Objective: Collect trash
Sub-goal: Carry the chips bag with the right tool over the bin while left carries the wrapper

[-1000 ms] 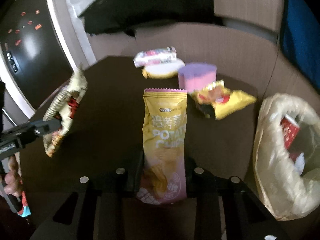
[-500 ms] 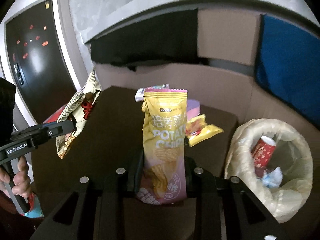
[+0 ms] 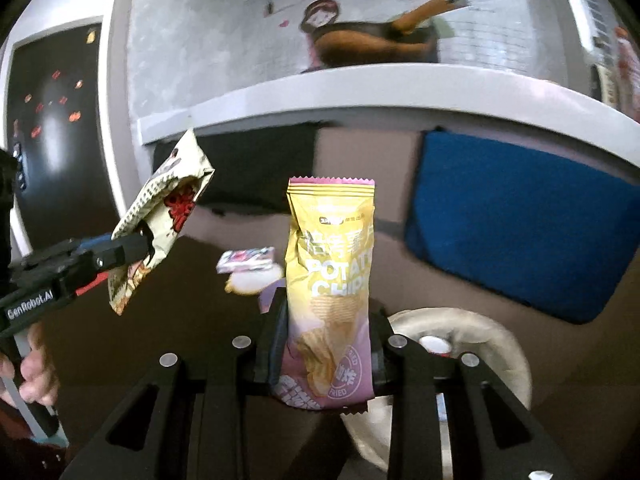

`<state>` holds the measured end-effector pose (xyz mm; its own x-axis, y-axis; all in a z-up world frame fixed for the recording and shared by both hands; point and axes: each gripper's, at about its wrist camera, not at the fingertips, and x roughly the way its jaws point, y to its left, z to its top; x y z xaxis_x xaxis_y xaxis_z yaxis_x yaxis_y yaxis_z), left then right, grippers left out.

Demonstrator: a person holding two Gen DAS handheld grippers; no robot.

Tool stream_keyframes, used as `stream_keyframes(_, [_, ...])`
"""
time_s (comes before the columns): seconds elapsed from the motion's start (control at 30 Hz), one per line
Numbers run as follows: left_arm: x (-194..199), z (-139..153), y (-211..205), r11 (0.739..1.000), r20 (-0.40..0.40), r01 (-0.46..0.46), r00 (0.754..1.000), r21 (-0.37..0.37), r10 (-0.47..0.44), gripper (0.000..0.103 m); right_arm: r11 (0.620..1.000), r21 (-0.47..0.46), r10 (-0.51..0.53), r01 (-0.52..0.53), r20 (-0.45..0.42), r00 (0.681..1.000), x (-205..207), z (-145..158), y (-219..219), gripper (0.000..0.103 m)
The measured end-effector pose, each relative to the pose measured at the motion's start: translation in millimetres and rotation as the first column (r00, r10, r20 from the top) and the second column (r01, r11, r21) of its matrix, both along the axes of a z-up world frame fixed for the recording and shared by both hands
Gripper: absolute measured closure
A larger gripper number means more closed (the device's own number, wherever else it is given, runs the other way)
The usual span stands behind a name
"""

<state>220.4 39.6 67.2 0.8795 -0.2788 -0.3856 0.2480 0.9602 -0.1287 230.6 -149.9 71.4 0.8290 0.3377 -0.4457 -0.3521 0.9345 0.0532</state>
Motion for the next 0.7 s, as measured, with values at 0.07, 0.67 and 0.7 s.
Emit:
stream_keyframes(0.07, [8, 1, -13, 1.000, -0.001, 0.016, 1.000, -0.012, -0.016, 0.084, 0.999, 0.007, -0.034, 0.034, 0.012, 0.999, -1, 4, -18, 0.076])
stream_keyframes(0.67, [68, -36, -113, 0.988, -0.098, 0.108, 0.988, -0.113, -0.119, 0.084, 0.979, -0.003, -0.202, 0.202, 0.026, 0.979, 21, -1, -105, 0.074])
stream_keyframes(0.7, [70, -39, -116, 0.988, -0.105, 0.110, 0.987, -0.111, -0.122, 0.084, 0.979, -0.002, -0.204, 0.204, 0.018, 0.979, 23, -5, -107, 0.074])
